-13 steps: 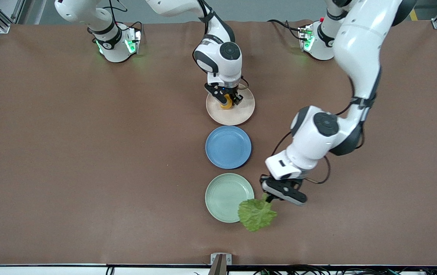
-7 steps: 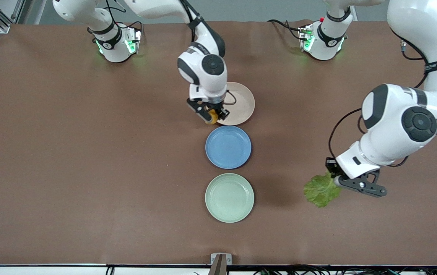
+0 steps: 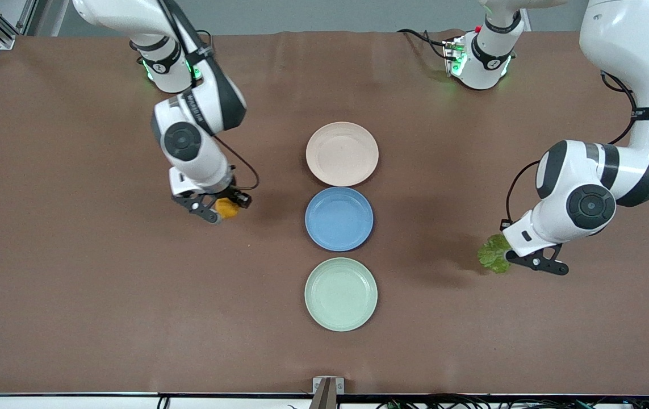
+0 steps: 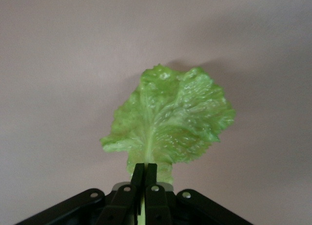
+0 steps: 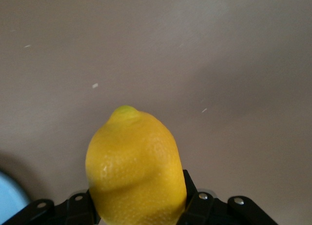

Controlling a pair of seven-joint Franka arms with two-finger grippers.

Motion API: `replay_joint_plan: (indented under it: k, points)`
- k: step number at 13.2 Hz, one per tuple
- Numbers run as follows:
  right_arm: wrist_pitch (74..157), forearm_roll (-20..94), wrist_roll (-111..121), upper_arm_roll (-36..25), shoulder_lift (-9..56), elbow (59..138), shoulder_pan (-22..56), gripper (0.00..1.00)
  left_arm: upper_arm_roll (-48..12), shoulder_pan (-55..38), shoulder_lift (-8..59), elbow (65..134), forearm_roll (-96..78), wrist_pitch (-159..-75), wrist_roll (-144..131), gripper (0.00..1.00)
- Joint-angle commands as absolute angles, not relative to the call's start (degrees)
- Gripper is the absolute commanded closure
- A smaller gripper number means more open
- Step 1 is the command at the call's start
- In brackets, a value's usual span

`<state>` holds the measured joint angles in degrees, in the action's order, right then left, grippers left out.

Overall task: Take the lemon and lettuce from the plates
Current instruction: 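Lift the lettuce off the plate while the right gripper grasps the lemon, then lower the lettuce onto the table while the right gripper carries the lemon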

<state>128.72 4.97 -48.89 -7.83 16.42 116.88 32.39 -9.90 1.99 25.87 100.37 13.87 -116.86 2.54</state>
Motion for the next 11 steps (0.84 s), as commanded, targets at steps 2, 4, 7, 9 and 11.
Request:
replay_joint_plan:
  k: [2,4,7,9,11]
  points:
    - [133.22,3.96,-30.03,-6.33,11.17,126.36,23.05,1.0,-10.37,6.05,24.25,110.38,15.03,-128.12,1.67,0.96]
    - [137.62,4.04,-19.73,-6.33,10.37,130.68,18.65,1.0,-10.28,6.15,25.48,111.18,15.2,-130.07,1.84,0.86]
    - [141.06,4.04,-7.43,-6.33,11.07,133.77,14.61,1.0,-10.37,6.15,25.41,110.74,15.12,-130.08,1.67,0.01]
    - [143.42,4.13,-3.18,-6.33,11.16,135.95,12.66,1.0,-10.46,6.68,22.95,109.96,14.68,-129.55,1.58,0.0]
    - [146.15,4.13,-2.38,-6.24,11.86,137.71,12.22,1.0,-10.46,7.47,20.05,108.2,14.41,-129.2,2.02,0.0]
